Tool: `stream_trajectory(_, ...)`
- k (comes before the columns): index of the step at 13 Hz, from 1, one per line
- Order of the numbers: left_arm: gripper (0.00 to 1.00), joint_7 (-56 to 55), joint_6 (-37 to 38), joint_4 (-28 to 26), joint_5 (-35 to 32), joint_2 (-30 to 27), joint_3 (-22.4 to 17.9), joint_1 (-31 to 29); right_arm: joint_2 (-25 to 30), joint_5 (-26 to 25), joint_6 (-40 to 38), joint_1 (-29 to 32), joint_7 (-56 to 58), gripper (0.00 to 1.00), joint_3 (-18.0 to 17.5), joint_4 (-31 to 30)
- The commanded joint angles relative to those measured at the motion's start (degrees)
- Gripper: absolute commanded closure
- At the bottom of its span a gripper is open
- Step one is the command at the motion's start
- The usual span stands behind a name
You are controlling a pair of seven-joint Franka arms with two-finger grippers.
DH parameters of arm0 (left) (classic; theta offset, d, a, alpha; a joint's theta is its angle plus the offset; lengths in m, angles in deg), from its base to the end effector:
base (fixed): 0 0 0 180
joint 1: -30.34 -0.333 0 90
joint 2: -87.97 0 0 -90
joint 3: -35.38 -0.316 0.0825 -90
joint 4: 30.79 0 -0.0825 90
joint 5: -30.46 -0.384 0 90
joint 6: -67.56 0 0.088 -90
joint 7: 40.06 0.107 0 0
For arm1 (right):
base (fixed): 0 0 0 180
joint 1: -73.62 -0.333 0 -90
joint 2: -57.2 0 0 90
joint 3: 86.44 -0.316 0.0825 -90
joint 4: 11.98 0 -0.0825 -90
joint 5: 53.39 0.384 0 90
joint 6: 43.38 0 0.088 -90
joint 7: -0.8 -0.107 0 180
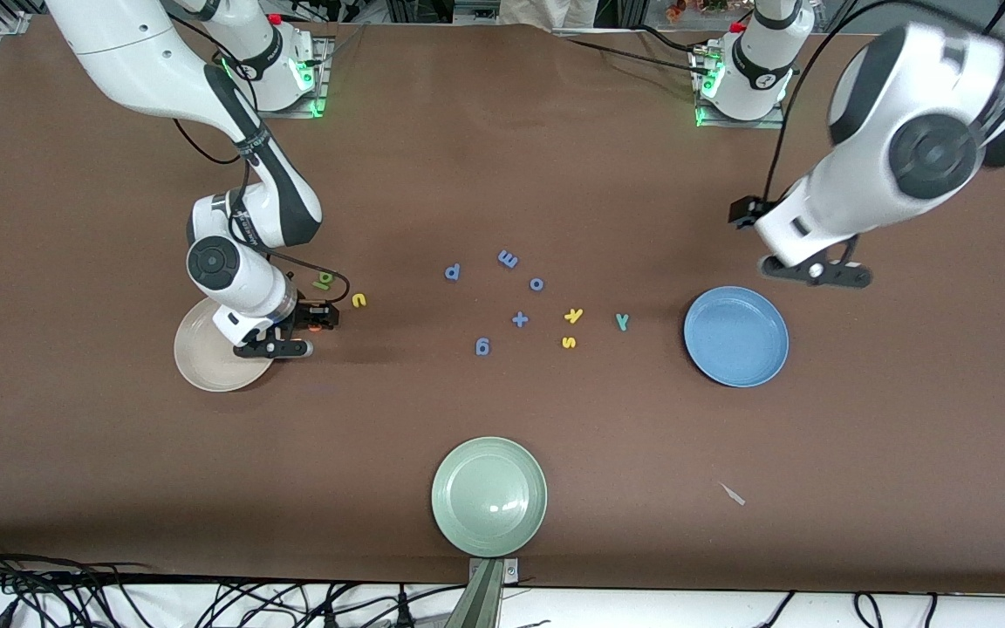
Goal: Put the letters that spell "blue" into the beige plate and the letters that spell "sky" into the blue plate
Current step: 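Grasp the orange e with the right gripper while the left gripper reaches the yellow k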
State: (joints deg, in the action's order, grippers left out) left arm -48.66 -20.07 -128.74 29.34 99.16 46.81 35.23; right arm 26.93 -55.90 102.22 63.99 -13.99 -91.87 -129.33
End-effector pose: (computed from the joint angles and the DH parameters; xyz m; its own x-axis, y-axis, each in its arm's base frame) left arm 0.5536 -0.1530 0.4492 0.9239 -0.1247 -0.3618 -0.1470 -0.9885 -0.0345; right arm 0.5700 0.1538 0.1755 0.9989 0.0295 -0.0371 0.0289 -0.9995 -0.0152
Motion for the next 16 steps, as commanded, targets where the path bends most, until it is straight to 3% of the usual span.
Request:
stream_trajectory(1, 0.0, -3.5, -1.48, 1.63, -1.07, 5.4, -0.01, 3.18, 1.79, -0.21, 3.1, 0.49, 0.9, 0.3, -0.2, -3.85)
stream_trajectory(2, 0.0, -6.74, -4.28, 1.54, -1.16, 8.03, -0.01, 4.76, 1.96, -0.3, 3.11, 0.49, 0.9, 0.35, -0.2, -3.94)
stream_trajectory(6, 0.0, -14.69, -20.27, 1.54, -1.25, 17.09, 0.08, 9.42, 2.32, -0.3, 2.84, 0.49, 0.99, 0.72, -0.2, -3.86)
stream_trajectory(10, 0.0, -13.9, -29.95, 1.28, -1.34, 22.72, 0.34, 15.74, 4.07, -0.3, 0.92, 0.49, 2.74, 0.76, 0.68, -3.33)
stream_trajectory(14, 0.01, -12.94, -39.09, 0.75, -2.38, 27.29, 0.34, 17.52, 6.62, -0.21, -11.37, 0.49, 7.38, 0.76, 2.7, 1.76)
stream_trajectory(16, 0.04, -11.88, -40.78, 0.75, -4.67, 28.53, 0.43, 17.52, 7.15, -0.21, -13.33, 0.49, 11.34, 0.76, 4.54, 2.3)
